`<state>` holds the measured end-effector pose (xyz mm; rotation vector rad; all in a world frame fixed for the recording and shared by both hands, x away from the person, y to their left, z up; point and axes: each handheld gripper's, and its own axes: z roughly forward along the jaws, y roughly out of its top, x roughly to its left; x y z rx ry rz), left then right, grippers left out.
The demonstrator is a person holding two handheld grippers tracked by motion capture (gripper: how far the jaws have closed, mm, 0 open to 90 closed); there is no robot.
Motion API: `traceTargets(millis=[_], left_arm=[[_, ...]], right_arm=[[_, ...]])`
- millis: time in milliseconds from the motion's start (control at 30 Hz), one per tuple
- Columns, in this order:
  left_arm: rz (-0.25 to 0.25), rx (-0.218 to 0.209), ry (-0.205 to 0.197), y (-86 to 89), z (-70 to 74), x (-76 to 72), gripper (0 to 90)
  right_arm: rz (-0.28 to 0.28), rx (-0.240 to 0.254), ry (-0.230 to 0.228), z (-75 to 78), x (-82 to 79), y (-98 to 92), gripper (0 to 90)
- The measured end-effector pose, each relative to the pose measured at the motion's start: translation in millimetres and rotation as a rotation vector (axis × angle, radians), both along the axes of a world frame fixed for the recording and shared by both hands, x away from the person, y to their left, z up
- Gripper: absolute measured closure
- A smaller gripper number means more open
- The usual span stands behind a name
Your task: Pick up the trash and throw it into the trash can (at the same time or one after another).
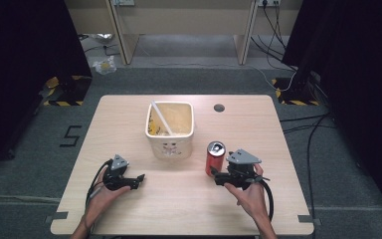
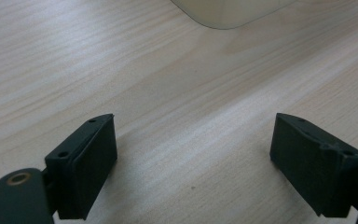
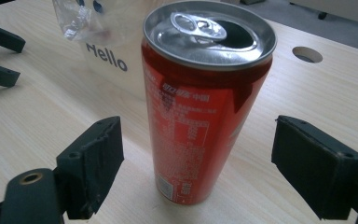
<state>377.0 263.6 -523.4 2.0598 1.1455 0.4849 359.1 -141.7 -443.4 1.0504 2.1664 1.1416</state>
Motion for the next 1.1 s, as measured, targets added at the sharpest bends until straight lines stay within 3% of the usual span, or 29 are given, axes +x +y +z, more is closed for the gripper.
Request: traceTargets(millis=[600,833,1100], left_arm=[[0.000,-0.001,-0.001,0.0,-0.1,0.0,13.6],[0.000,-0.001,-0.001,0.0,-0.1,0.0,13.7],[0.000,-0.001,-0.001,0.0,-0.1,0.0,13.7]], right_arm=[[-0.024,0.042,0.000,-26.3,10.5,6.1,17.1],[-0.032,0.038,-0.007,-36.0,14.2,6.7,16.9],[-0.027,0.036,0.018,-45.8,18.0,9.1,19.6]])
